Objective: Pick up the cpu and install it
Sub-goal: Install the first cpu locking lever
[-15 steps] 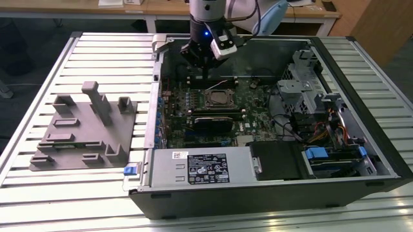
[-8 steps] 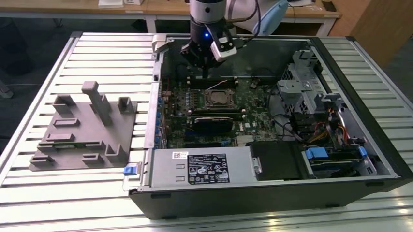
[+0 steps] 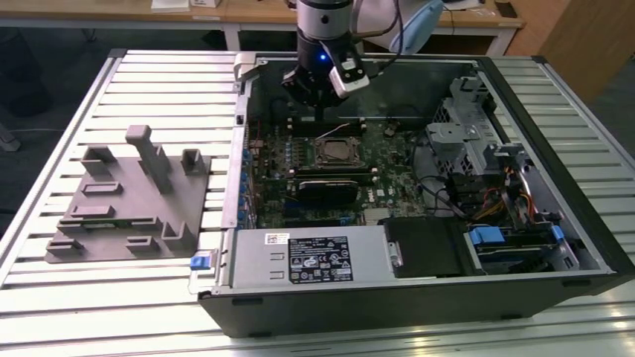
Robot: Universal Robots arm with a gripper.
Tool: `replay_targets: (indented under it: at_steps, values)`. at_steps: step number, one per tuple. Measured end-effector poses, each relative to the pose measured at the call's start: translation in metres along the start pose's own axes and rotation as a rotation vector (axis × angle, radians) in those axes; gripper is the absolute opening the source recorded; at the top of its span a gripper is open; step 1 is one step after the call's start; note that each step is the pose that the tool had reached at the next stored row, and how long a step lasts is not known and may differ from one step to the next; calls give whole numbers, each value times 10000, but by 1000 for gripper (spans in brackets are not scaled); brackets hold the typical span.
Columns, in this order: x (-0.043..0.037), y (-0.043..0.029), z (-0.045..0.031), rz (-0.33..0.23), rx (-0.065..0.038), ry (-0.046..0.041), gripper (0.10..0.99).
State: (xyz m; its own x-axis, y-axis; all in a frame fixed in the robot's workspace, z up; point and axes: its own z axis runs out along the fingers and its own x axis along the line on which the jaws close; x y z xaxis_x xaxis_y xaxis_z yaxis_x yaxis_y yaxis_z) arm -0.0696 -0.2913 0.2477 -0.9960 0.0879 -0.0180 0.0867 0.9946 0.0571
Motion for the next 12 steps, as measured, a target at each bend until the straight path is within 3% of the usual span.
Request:
replay_targets:
  at_steps: [12]
  values:
    - [-113,15,59,-68,32,0,106]
